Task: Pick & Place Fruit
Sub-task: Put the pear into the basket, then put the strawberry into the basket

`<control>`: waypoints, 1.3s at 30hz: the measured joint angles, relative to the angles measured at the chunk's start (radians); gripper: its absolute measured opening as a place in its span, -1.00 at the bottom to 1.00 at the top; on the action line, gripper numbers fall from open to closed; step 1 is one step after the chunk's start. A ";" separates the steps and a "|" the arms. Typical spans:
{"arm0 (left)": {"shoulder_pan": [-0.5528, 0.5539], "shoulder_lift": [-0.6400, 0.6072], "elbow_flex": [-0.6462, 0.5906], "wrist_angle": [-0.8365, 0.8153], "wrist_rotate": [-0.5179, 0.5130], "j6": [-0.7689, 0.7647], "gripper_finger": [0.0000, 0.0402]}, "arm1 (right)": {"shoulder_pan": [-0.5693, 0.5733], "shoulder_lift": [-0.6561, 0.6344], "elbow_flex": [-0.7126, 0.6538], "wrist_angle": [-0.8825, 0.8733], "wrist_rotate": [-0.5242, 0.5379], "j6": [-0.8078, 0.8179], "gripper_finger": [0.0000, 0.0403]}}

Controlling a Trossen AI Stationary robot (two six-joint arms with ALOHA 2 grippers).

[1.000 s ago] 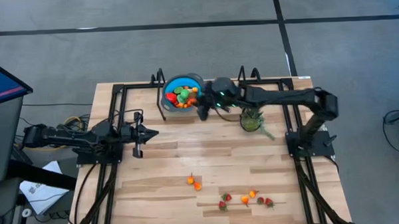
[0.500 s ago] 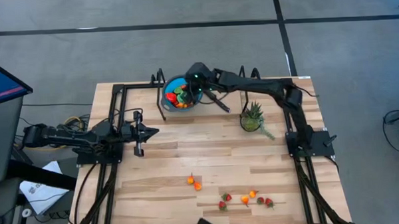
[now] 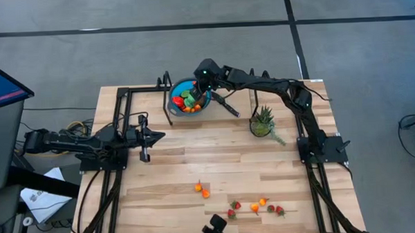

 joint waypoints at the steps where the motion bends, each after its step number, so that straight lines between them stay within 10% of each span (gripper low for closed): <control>1: 0.000 0.000 0.000 0.000 0.000 0.000 -0.98 | -0.003 0.000 0.000 -0.006 0.000 -0.001 -0.50; 14: 0.000 0.000 0.000 0.001 0.000 0.000 -0.98 | 0.001 -0.035 -0.002 -0.060 -0.001 -0.051 0.17; 32: 0.000 0.000 0.000 0.001 0.001 0.000 -0.98 | 0.075 -0.118 -0.001 -0.152 -0.009 -0.131 -0.94; 39: 0.000 0.000 0.000 0.001 0.001 -0.004 -0.98 | 0.106 -0.118 -0.036 -0.125 -0.009 -0.130 -0.89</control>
